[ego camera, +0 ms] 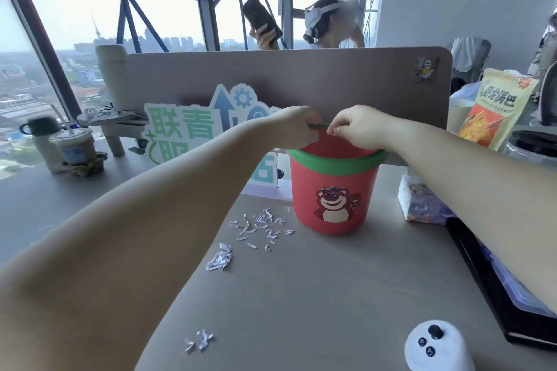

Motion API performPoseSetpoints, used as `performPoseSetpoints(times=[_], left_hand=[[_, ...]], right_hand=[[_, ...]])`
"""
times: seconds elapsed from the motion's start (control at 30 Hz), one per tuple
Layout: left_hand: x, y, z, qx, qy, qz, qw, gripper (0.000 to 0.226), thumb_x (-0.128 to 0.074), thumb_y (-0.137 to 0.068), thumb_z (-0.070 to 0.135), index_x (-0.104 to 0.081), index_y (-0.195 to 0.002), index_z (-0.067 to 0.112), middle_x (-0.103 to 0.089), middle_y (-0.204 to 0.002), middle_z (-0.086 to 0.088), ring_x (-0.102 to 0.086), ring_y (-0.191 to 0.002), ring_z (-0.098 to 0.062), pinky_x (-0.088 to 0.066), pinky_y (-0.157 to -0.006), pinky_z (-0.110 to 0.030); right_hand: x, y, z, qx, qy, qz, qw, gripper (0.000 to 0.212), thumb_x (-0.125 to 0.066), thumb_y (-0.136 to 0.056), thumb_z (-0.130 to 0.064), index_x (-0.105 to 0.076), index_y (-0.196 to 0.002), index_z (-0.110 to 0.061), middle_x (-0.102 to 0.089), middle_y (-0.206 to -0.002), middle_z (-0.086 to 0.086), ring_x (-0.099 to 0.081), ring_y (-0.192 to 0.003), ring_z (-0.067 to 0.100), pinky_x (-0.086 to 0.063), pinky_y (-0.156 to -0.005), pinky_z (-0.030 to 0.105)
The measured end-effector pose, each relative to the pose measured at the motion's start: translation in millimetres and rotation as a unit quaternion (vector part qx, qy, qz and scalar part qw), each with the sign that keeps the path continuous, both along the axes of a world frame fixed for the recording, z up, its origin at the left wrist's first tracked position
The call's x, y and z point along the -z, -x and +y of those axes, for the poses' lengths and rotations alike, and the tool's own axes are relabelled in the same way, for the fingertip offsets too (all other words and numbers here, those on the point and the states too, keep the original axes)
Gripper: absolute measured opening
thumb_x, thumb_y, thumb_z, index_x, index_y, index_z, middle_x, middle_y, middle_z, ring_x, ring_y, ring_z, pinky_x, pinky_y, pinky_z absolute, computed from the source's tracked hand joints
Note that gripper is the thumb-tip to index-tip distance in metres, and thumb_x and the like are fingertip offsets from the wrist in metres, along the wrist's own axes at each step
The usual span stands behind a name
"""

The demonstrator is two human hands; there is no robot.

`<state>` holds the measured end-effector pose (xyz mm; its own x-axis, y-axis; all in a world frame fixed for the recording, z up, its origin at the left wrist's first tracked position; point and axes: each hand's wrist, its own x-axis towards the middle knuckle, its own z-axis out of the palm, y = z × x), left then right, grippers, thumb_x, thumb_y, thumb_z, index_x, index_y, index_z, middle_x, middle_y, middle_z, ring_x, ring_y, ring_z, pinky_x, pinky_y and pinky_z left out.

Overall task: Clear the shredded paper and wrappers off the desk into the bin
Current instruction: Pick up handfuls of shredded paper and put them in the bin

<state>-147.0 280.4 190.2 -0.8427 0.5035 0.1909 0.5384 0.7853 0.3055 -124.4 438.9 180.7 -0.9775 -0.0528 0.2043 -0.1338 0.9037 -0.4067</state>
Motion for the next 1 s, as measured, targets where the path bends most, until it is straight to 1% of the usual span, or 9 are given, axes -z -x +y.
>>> performPoseSetpoints(times=[0.07, 0.17, 0.27, 0.43, 0.53, 0.67, 0.83, 0.93, 1.0], left_hand=[[1.5, -1.7, -10.9, -0.01, -0.03, 0.007, 0.999, 0.044, -0.05, -0.088, 0.022, -0.048, -0.132, 0.023, -0.049, -0.133, -0.003, -0.053, -0.109, -0.023, -0.044, -0.081, -0.026], [5.4, -9.2, -33.0, -0.014, -0.069, 0.047, 0.996, 0.041, -0.051, -0.09, 0.023, -0.049, -0.131, 0.022, -0.047, -0.138, 0.001, -0.049, -0.119, -0.019, -0.036, -0.087, -0.023], [13.3, -19.7, -61.3, -0.034, -0.127, 0.108, 0.985, 0.032, -0.051, -0.089, 0.019, -0.057, -0.12, 0.023, -0.054, -0.129, -0.002, -0.054, -0.114, -0.019, -0.043, -0.093, -0.027], [31.9, -37.1, -104.8, -0.054, -0.158, 0.144, 0.975, 0.024, -0.052, -0.089, 0.017, -0.064, -0.109, 0.021, -0.059, -0.118, -0.002, -0.061, -0.1, -0.017, -0.048, -0.087, -0.028], [57.7, -48.8, -130.5, -0.076, -0.14, 0.121, 0.98, 0.025, -0.053, -0.089, 0.021, -0.062, -0.112, 0.023, -0.057, -0.122, -0.002, -0.057, -0.107, -0.019, -0.047, -0.093, -0.033], [114.2, -64.5, -163.6, -0.117, -0.065, 0.057, 0.989, 0.038, -0.053, -0.089, 0.031, -0.053, -0.126, 0.023, -0.049, -0.137, -0.002, -0.049, -0.123, -0.024, -0.039, -0.105, -0.039], [180.6, -86.7, -198.0, -0.146, 0.013, -0.009, 0.989, 0.053, -0.042, -0.093, 0.047, -0.034, -0.141, 0.026, -0.029, -0.153, 0.003, -0.033, -0.138, -0.023, -0.025, -0.115, -0.039], [202.3, -90.3, -209.4, -0.178, 0.039, 0.021, 0.983, 0.054, -0.03, -0.094, 0.053, -0.031, -0.142, 0.03, -0.02, -0.156, 0.007, -0.016, -0.145, -0.014, -0.003, -0.12, -0.037], [210.0, -88.0, -212.5, -0.196, 0.042, 0.028, 0.979, 0.055, -0.026, -0.093, 0.055, -0.029, -0.142, 0.031, -0.017, -0.157, 0.008, -0.009, -0.146, -0.01, 0.005, -0.119, -0.038]], right_hand=[[-1.5, -2.6, -5.8, 0.005, 0.003, 0.058, 0.998, 0.026, -0.044, -0.093, -0.018, -0.065, -0.109, -0.015, -0.063, -0.117, 0.003, -0.055, -0.111, 0.022, -0.04, -0.089, 0.028], [-2.0, -9.2, -18.3, -0.004, 0.04, 0.165, 0.986, 0.021, -0.048, -0.09, -0.021, -0.064, -0.104, -0.017, -0.066, -0.109, 0.004, -0.058, -0.103, 0.022, -0.044, -0.087, 0.03], [-0.3, -18.3, -37.1, -0.044, 0.055, 0.218, 0.973, 0.018, -0.052, -0.088, -0.02, -0.064, -0.102, -0.017, -0.065, -0.105, 0.003, -0.058, -0.097, 0.018, -0.045, -0.085, 0.029], [6.9, -37.5, -75.0, -0.083, 0.074, 0.266, 0.958, 0.017, -0.051, -0.087, -0.011, -0.064, -0.099, -0.013, -0.061, -0.099, 0.0, -0.055, -0.088, 0.012, -0.04, -0.079, 0.02], [29.5, -48.3, -99.6, -0.109, 0.089, 0.234, 0.962, 0.02, -0.051, -0.087, -0.01, -0.063, -0.103, -0.01, -0.06, -0.1, -0.002, -0.053, -0.092, 0.01, -0.041, -0.082, 0.021], [95.0, -50.2, -122.5, -0.107, 0.077, 0.118, 0.984, 0.027, -0.055, -0.088, -0.016, -0.06, -0.114, -0.011, -0.06, -0.119, 0.006, -0.055, -0.109, 0.019, -0.037, -0.085, 0.021], [167.0, -50.8, -130.4, -0.082, 0.042, -0.007, 0.996, 0.045, -0.055, -0.089, -0.03, -0.047, -0.13, -0.014, -0.05, -0.138, 0.008, -0.047, -0.124, 0.024, -0.034, -0.103, 0.03], [189.7, -45.8, -134.7, -0.078, 0.005, -0.043, 0.996, 0.067, -0.05, -0.09, -0.043, -0.025, -0.144, -0.013, -0.023, -0.155, 0.006, -0.021, -0.143, 0.022, -0.018, -0.117, 0.032], [198.1, -39.6, -137.4, -0.063, -0.033, -0.054, 0.996, 0.076, -0.044, -0.09, -0.052, -0.013, -0.148, -0.015, -0.006, -0.159, 0.003, -0.003, -0.147, 0.02, -0.007, -0.12, 0.035]])
